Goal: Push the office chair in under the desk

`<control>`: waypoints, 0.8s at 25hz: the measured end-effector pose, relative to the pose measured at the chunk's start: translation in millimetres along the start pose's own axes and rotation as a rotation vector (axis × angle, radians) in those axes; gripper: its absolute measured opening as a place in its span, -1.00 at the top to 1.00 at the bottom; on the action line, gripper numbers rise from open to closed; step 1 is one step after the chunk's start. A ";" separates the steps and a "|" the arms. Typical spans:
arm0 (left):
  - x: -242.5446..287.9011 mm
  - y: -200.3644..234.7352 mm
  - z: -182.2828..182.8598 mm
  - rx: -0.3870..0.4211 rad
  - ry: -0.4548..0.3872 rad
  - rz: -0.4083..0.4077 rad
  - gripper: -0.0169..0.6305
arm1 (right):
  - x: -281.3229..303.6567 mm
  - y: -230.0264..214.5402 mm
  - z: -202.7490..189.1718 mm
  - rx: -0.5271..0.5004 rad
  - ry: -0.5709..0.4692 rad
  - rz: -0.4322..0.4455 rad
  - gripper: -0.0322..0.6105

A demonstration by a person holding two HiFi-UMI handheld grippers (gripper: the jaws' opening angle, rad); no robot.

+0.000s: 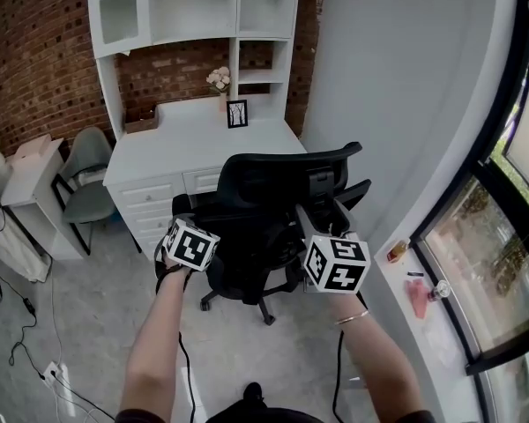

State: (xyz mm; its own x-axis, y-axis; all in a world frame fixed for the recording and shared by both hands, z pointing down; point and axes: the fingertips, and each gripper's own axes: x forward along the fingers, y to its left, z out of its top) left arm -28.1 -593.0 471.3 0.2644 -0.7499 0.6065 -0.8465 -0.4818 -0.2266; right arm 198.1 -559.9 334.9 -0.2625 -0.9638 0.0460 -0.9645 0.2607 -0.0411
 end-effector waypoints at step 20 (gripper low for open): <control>-113.0 -70.1 -15.4 -0.101 -0.154 0.091 0.18 | -100.7 20.7 -28.5 -0.002 0.053 0.096 0.18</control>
State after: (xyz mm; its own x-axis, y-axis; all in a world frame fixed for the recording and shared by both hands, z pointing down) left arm -5.8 -467.5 430.4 0.2460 -0.8521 0.4619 -0.9099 -0.3673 -0.1929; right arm 203.7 -455.9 357.8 -0.3549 -0.9301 0.0945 -0.9349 0.3520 -0.0462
